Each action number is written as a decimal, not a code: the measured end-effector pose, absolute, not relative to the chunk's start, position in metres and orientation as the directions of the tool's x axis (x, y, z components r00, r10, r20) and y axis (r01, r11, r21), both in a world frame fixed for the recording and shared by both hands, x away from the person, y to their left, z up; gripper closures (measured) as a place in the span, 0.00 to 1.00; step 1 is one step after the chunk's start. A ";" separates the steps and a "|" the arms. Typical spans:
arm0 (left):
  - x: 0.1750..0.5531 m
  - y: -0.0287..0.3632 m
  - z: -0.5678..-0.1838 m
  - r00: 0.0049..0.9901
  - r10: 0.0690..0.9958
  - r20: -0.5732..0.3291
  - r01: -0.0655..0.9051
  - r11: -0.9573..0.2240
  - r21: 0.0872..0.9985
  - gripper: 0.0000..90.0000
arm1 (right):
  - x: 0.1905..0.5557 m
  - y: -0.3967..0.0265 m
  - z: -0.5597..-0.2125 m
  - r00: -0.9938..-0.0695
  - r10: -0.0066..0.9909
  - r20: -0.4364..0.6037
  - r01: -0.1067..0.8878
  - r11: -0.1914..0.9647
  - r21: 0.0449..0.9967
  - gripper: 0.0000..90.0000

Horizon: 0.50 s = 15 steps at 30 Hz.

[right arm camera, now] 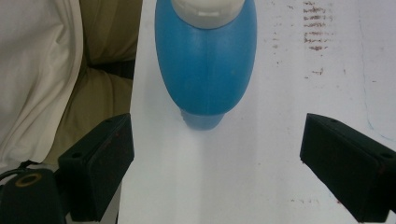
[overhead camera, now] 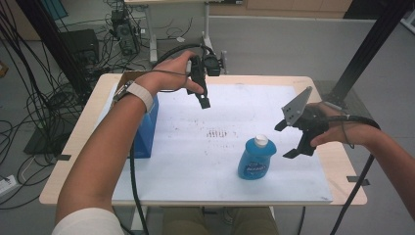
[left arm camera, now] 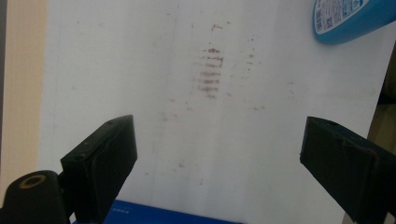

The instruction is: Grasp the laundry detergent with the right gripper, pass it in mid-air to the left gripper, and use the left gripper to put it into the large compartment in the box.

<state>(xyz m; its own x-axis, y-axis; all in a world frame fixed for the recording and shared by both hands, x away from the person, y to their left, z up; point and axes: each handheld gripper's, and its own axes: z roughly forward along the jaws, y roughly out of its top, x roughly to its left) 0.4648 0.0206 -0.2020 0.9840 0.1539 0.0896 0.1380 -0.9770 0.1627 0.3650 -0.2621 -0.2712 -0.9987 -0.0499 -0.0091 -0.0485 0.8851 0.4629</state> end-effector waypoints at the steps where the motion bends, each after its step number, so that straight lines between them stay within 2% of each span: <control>1: 0.465 0.020 -0.202 0.984 0.155 0.089 0.139 -0.977 0.160 0.12 | 0.365 -0.263 -0.271 -0.999 -0.051 -0.010 -0.050 0.884 0.465 0.10; 15: 0.464 0.019 -0.201 0.981 0.169 0.091 0.152 -0.975 0.165 0.11 | 0.364 -0.267 -0.271 -0.999 -0.036 -0.014 -0.038 0.875 0.483 0.10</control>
